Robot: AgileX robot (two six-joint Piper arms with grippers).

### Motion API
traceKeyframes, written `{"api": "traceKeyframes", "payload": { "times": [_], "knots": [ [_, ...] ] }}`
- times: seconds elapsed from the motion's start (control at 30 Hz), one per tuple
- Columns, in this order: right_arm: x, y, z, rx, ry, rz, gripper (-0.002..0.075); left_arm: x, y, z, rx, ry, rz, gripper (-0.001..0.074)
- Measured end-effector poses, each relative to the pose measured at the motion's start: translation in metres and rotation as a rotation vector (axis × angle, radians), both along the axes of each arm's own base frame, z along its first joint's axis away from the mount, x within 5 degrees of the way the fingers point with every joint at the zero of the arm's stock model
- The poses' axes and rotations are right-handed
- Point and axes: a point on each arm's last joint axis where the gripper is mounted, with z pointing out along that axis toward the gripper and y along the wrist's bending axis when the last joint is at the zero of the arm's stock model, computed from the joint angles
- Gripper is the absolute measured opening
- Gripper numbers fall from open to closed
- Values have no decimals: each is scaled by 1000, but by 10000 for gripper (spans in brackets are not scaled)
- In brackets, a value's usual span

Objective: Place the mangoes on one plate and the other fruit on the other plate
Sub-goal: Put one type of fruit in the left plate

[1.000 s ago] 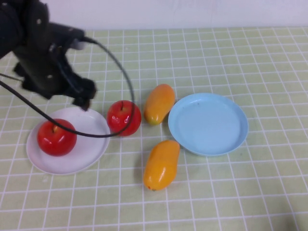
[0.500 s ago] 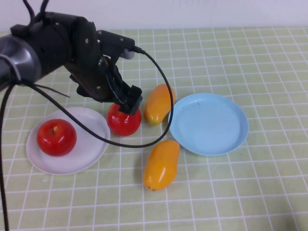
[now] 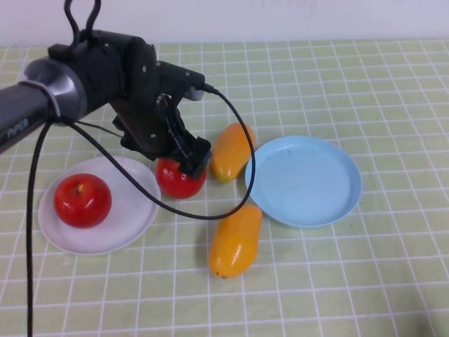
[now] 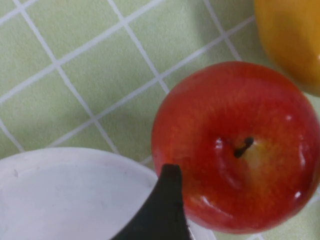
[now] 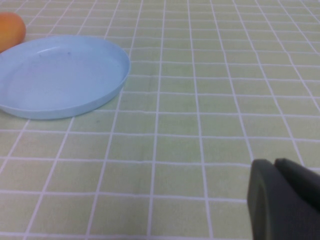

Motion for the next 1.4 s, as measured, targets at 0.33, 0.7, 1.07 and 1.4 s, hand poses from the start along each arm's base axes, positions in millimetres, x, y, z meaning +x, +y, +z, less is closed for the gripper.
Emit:
{"api": "traceKeyframes", "payload": {
  "times": [0.33, 0.7, 1.07, 1.4],
  "knots": [
    [0, 0, 0, 0, 0, 0, -17, 6, -2, -17, 26, 24, -10, 669],
    [0, 0, 0, 0, 0, 0, -16, 6, -2, -18, 28, 25, -13, 579],
    [0, 0, 0, 0, 0, 0, -16, -15, 15, 27, 97, 19, -9, 579],
    [0, 0, 0, 0, 0, 0, -16, -19, 30, 20, 175, 137, 42, 579]
  ]
}}
